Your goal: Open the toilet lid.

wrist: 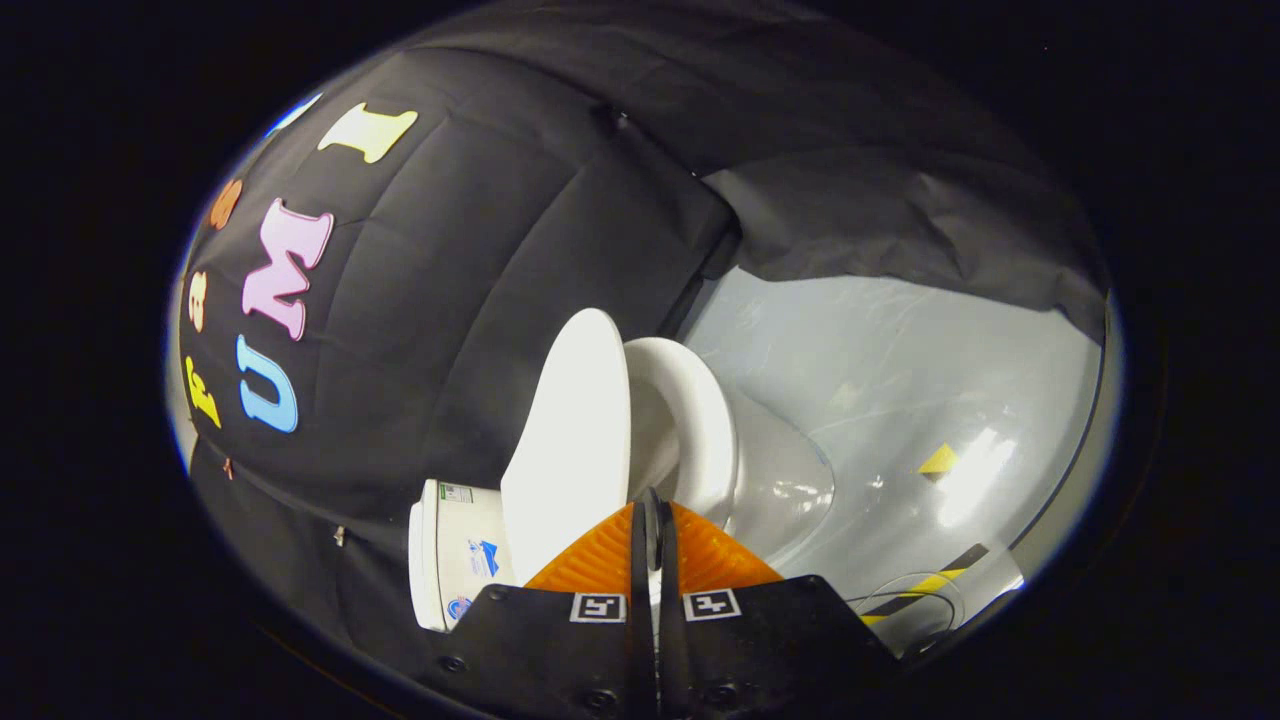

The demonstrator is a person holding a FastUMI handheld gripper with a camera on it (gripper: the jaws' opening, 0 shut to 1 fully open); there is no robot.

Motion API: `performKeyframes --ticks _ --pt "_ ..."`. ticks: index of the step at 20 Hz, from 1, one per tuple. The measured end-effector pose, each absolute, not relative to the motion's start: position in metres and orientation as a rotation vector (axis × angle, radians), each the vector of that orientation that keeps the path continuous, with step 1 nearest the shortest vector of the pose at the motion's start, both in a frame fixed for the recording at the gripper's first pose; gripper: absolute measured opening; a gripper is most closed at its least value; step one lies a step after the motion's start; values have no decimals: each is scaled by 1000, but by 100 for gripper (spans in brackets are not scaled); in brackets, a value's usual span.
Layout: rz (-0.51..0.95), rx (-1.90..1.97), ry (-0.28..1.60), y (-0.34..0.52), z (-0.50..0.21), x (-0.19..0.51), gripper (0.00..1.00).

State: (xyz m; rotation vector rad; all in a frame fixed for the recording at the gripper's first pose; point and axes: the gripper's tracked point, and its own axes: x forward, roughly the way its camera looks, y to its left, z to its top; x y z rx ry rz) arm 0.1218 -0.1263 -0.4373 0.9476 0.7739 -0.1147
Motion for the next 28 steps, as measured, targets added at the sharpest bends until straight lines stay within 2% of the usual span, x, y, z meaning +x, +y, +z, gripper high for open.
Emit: performKeyframes --ticks 13,28 --pt "-107 626 681 -45 -304 129 7" --pt "-87 241 587 61 -235 135 7"
